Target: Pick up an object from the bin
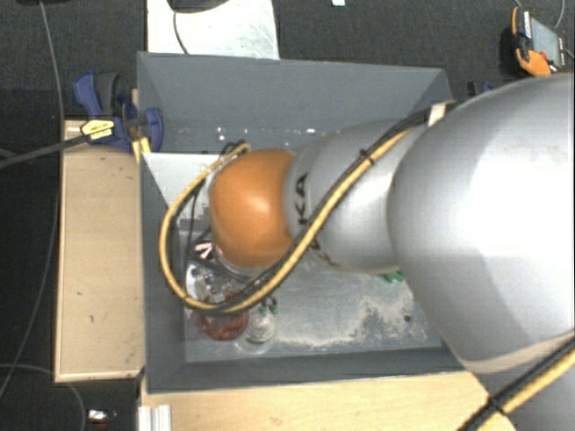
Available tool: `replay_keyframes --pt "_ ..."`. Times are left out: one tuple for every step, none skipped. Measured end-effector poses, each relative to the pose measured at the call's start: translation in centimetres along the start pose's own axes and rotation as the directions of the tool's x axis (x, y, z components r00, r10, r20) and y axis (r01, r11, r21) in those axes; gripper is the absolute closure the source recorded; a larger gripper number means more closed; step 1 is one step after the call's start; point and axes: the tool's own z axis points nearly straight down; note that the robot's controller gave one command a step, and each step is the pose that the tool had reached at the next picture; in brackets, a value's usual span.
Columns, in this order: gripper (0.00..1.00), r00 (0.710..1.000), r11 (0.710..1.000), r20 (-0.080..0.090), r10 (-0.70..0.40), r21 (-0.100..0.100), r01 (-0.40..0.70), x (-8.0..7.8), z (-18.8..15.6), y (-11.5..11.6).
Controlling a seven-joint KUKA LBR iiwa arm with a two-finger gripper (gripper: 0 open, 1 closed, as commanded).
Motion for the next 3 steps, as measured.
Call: replay_keyframes --pt "1.00 0.999 0.999 0.006 -0.042 -0.002 0.042 -0.8 -1.0 -0.5" --pt "1.00 0.999 0.999 0.001 -0.040 -0.001 0.040 1.1 -8.8 -0.6" --pt "1.00 0.997 0.997 0.005 -0.073 -0.002 0.073 -0.5 -11.7 -0.6"
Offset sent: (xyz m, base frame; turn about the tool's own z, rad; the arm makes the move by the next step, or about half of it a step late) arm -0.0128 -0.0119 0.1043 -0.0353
